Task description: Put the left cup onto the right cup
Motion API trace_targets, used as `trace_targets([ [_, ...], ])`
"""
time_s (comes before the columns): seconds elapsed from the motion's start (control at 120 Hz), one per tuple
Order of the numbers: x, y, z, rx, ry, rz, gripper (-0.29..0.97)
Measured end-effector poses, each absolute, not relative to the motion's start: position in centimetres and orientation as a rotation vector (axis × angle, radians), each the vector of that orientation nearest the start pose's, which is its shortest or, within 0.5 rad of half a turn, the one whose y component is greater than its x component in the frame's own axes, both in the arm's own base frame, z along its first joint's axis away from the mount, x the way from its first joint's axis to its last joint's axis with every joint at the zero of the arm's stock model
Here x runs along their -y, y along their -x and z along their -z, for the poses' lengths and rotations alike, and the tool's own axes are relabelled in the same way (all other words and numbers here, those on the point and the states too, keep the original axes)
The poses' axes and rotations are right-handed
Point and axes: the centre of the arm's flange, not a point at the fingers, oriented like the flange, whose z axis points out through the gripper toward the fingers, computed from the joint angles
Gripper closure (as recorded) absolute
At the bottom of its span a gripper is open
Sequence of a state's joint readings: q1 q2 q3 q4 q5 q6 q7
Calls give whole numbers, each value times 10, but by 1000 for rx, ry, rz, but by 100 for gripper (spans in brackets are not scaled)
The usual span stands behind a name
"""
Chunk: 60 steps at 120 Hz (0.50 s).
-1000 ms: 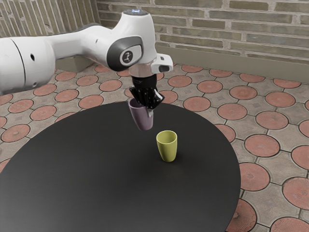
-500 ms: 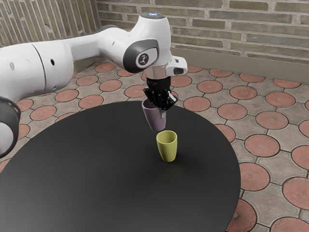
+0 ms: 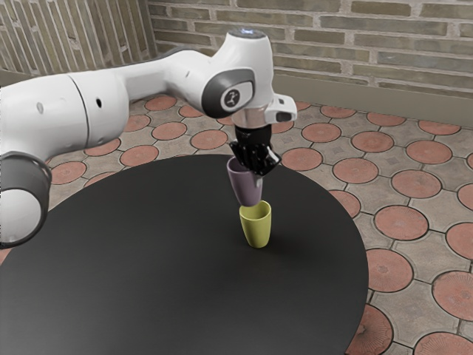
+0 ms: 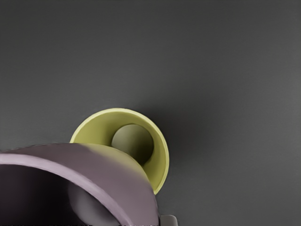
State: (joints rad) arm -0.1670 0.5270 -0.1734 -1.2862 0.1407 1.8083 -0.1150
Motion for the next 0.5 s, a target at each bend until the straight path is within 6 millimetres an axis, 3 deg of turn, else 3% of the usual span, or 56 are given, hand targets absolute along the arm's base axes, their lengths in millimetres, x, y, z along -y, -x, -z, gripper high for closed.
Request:
trace_targets([
  [0.5, 201, -686, -430, -363, 3067, -12, 78],
])
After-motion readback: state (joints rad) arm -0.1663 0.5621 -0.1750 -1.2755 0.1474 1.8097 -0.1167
